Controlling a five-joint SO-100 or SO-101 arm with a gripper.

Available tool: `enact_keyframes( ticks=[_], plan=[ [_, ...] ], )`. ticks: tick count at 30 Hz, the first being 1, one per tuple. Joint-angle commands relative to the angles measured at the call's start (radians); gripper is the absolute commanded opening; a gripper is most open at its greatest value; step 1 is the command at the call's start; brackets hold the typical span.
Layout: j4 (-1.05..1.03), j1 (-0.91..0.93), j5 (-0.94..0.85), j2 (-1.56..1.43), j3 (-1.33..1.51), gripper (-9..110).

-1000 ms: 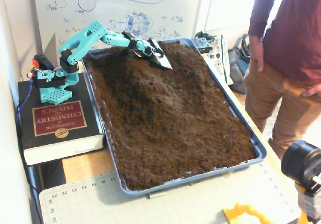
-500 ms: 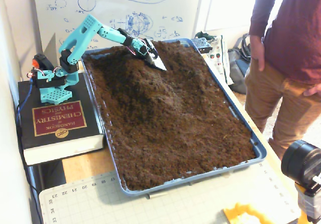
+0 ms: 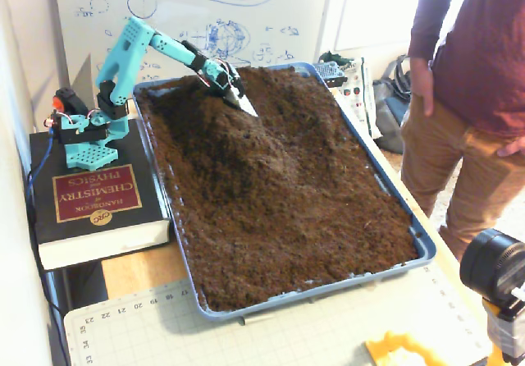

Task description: Build a berm.

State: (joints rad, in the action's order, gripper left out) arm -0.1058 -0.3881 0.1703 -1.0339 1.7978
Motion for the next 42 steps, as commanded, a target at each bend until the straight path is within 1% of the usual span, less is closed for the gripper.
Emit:
enact_keyframes(
  ticks=[1, 7, 12, 17, 21, 24, 27, 30, 37, 42],
  plan=[
    [-0.017, -0.094, 0.005, -0.081, 0.1, 0],
    [-0.012, -0.067, 0.015, -0.163, 0.026, 0],
    [-0.008, 0.038, 0.104, -0.196, -0.161, 0],
    [-0.002, 0.115, 0.11, -0.069, -0.433, 0],
    [0.0, 0.215, 0.101, 0.086, -0.637, 0],
    [-0.014, 0.293, 0.025, 0.193, -0.733, 0],
    [-0.015, 0.356, -0.127, 0.284, -0.732, 0],
    [-0.015, 0.396, -0.233, 0.336, -0.687, 0],
    [-0.015, 0.44, -0.273, 0.328, -0.477, 0],
    [-0.015, 0.431, -0.311, 0.232, -0.288, 0]
  ],
)
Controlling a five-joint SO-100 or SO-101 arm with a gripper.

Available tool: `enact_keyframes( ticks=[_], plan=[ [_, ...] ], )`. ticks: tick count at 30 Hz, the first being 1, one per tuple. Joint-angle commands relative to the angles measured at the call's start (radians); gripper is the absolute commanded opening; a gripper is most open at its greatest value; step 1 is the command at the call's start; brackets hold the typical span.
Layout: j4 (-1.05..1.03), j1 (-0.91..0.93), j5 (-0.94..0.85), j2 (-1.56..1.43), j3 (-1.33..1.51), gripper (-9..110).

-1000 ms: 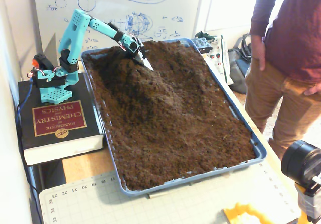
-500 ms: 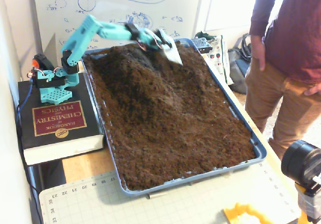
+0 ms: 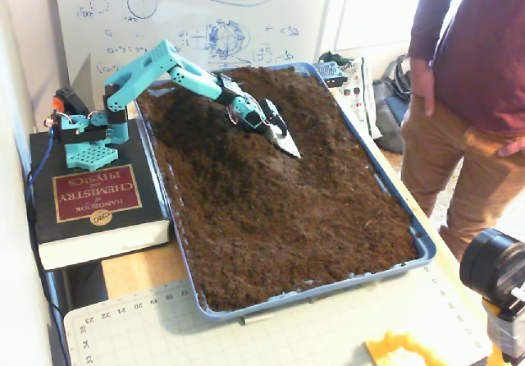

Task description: Build a berm.

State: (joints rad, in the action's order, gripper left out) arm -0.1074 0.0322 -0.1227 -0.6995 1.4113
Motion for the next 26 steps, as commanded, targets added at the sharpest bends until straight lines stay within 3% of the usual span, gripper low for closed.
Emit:
enact_keyframes(
  ticks=[1, 7, 13, 20, 26],
  plan=[
    [-0.014, 0.011, -0.018, -0.127, 0.137, 0],
    [-0.014, -0.015, -0.014, -0.265, 0.318, 0],
    [0.0, -0.011, -0.002, -0.341, 0.324, 0],
    [-0.009, 0.114, 0.135, -0.408, 0.081, 0],
    [0.002, 0.17, 0.227, -0.238, -0.189, 0]
  ],
)
